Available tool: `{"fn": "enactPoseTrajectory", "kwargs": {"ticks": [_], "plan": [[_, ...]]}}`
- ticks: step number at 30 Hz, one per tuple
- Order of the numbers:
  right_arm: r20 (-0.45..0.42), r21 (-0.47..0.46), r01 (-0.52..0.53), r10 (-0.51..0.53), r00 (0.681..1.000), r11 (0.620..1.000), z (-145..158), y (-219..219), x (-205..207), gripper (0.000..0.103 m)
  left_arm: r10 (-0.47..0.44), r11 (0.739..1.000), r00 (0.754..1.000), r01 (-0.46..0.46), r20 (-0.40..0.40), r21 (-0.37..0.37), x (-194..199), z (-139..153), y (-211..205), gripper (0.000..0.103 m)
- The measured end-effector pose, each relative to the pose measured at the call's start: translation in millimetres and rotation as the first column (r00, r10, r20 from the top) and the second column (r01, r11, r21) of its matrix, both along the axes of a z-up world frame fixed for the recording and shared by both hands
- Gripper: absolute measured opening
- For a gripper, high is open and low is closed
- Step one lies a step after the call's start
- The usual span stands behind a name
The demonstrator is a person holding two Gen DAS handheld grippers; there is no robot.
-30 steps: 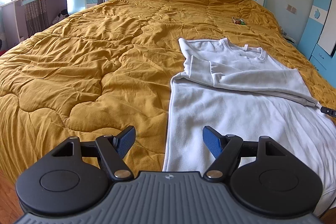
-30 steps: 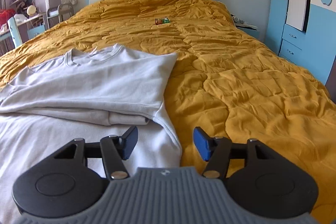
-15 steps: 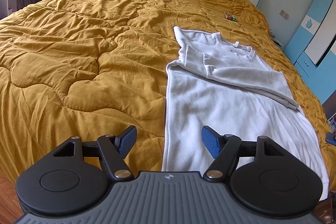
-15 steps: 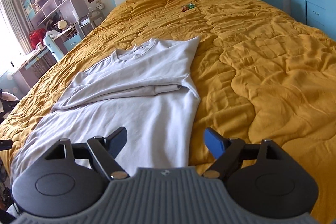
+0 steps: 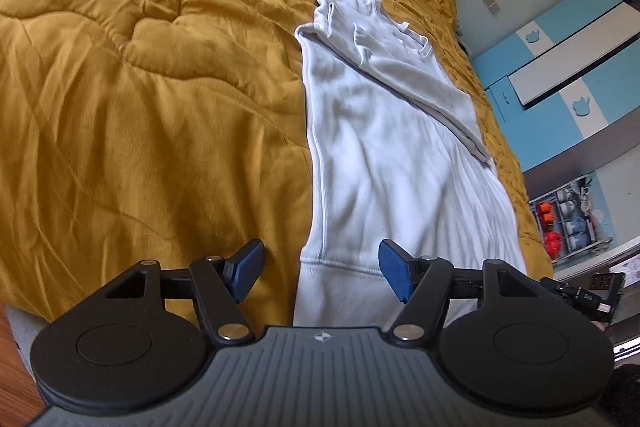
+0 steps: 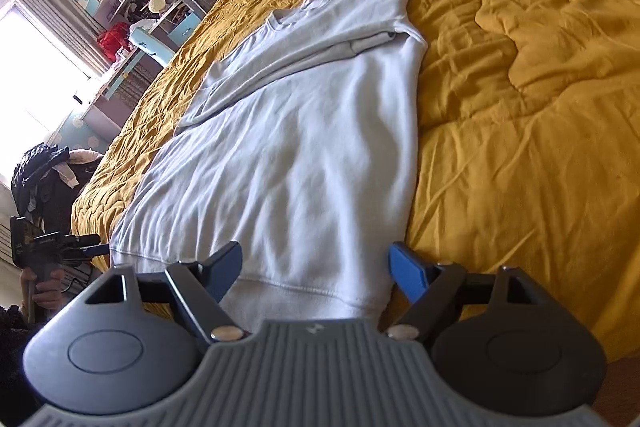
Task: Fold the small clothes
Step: 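Move both grippers over the sweatshirt hem, then close the left gripper on the hem while the right gripper grasps the hem too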
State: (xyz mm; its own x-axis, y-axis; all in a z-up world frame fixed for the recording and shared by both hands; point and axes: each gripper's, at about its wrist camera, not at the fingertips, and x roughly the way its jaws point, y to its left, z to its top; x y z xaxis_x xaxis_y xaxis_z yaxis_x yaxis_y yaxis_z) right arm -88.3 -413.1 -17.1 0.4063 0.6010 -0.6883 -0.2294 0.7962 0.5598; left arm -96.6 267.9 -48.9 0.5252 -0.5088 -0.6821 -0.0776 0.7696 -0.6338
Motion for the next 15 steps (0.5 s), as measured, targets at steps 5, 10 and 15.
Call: {"fn": "enactPoseTrajectory", "kwargs": {"ticks": [5,10,15], "plan": [[-0.082,0.048,0.007,-0.003,0.997,0.999,-17,-12,-12,0.077,-0.012,0.99,0.999,0.005,-0.053,-0.141,-4,-22,12,0.076],[-0.113,0.086,0.017,-0.008,0.994,0.996,-35,-8,-19,0.073,-0.028,0.986,0.997,0.016,-0.069,-0.164,-1,-33,1,0.076],[-0.088,0.082,0.025,-0.018,0.996,0.996,-41,1,-23,0.042,-0.021,0.993,0.999,0.018,-0.025,-0.114,2,-28,-18,0.062]]}}
